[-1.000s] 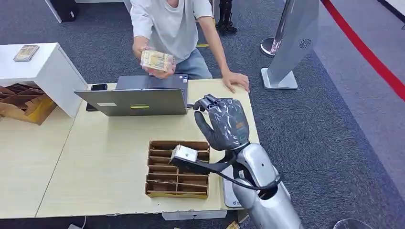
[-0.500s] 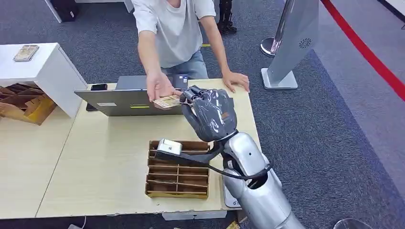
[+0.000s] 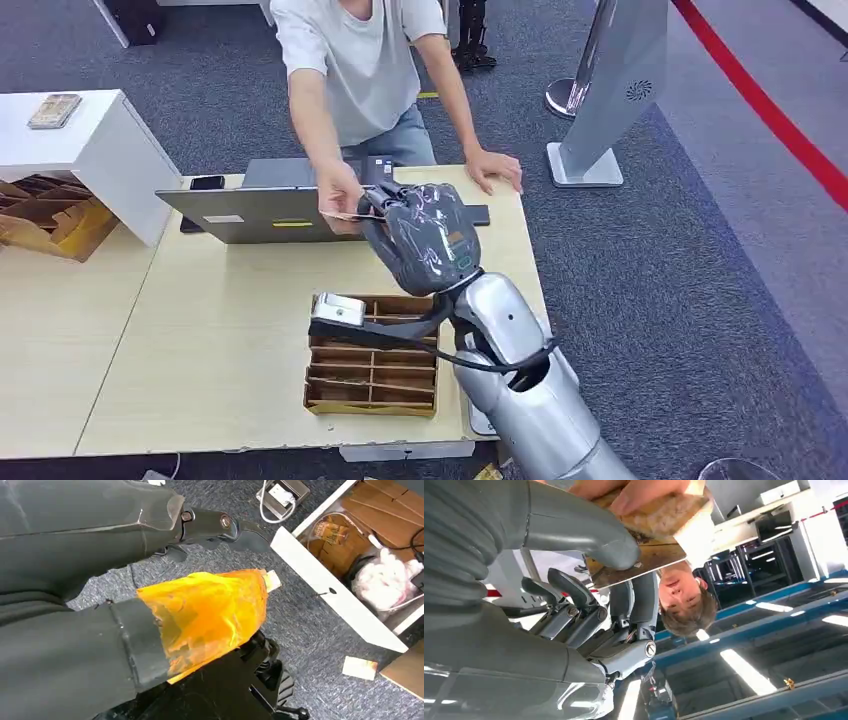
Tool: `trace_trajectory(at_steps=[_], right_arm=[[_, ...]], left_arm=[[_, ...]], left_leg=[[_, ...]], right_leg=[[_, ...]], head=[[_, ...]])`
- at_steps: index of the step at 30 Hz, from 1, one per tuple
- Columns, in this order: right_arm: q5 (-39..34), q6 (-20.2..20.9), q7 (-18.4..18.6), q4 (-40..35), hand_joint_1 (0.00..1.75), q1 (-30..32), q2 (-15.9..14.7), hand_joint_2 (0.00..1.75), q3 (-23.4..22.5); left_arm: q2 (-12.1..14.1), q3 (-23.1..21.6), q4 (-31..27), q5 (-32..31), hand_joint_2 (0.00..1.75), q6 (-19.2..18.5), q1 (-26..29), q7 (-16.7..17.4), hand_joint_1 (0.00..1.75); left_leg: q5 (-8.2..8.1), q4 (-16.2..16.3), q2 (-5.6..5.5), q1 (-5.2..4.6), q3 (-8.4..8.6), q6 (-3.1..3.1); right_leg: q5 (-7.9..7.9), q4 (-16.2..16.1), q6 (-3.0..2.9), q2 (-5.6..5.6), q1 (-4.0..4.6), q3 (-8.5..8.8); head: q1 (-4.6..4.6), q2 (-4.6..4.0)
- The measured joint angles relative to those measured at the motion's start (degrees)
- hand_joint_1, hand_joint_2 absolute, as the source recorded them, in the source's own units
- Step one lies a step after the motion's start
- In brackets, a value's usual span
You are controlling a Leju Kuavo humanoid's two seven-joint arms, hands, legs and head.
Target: Pass the card to the sensor for recognition and then transmit it.
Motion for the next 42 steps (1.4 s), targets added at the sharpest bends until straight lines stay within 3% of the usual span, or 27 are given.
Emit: trace_trajectory(at_steps=[6,7,8,13,22,40,41,42], right_arm=[[-1.01,0.04,-0.72,0.02,1.75,0.01,0.0,1.75,0.07],[-1.59,0.11,-0.96,0.02,0.54,0.02,0.0,1.75,0.11],[-2.32,0.37,-1.27,0.02,0.0,0.02,0.0,0.0,0.18],[-5.0,2.9,-2.05,0.63,0.0,-0.07,0.15,0.0,0.9],[-8.27,2.8,-3.65,1.33,0.0,0.44,0.15,0.0,1.68],[-15.59,-0.96,-6.87,-5.97,0.0,6.79,-1.73,0.0,1.68],[-18.44,-1.14,-7.81,-7.04,0.0,8.32,-2.12,0.0,1.51],[-30.18,-0.29,-11.83,-10.16,0.0,13.78,-3.76,0.0,0.79]], left_arm=[[-0.02,0.0,0.0,0.2,0.0,0.07,0.03,-0.04,0.0],[-0.02,0.0,0.0,0.28,0.0,0.13,0.05,-0.09,0.0],[-0.02,0.0,0.0,0.37,0.0,0.17,0.08,-0.15,0.0],[0.59,-0.07,0.0,0.2,0.0,-1.75,-0.02,-0.57,0.0],[1.49,-0.13,0.0,0.68,0.0,-1.18,0.08,-0.7,0.0],[1.9,-0.09,0.0,4.14,0.0,1.64,1.28,-1.47,0.0],[1.77,0.02,0.0,4.94,0.0,2.67,1.56,-1.79,0.0],[1.55,0.35,0.0,6.53,0.0,3.11,2.58,-2.86,0.0]], left_leg=[[0.0,0.0,0.0,0.0,0.01,0.0],[0.0,0.0,0.0,0.0,0.01,0.0],[0.0,0.0,0.0,0.0,0.01,0.0],[0.0,0.0,0.0,0.01,0.01,0.0],[0.0,0.0,0.0,0.01,0.01,0.0],[-0.01,0.0,0.01,0.01,0.02,0.0],[-0.01,0.0,0.0,0.01,0.02,0.0],[-0.05,0.0,-0.01,0.0,0.0,0.0]], right_leg=[[0.0,0.0,0.0,0.0,0.0,0.0],[0.0,0.0,0.0,0.0,0.0,0.0],[0.0,0.0,0.0,0.0,0.0,0.0],[0.0,0.01,0.0,0.0,0.01,0.0],[0.0,0.0,0.0,0.01,0.0,0.0],[-0.01,-0.02,0.0,0.01,0.0,-0.03],[-0.02,-0.03,0.01,-0.01,0.0,-0.02],[-0.03,-0.05,0.02,0.0,0.0,-0.03]], head=[[-0.02,0.0],[-0.02,0.0],[0.0,0.0],[-0.02,0.0],[0.0,0.0],[-0.02,0.0],[-0.02,0.0],[-0.02,0.0]])
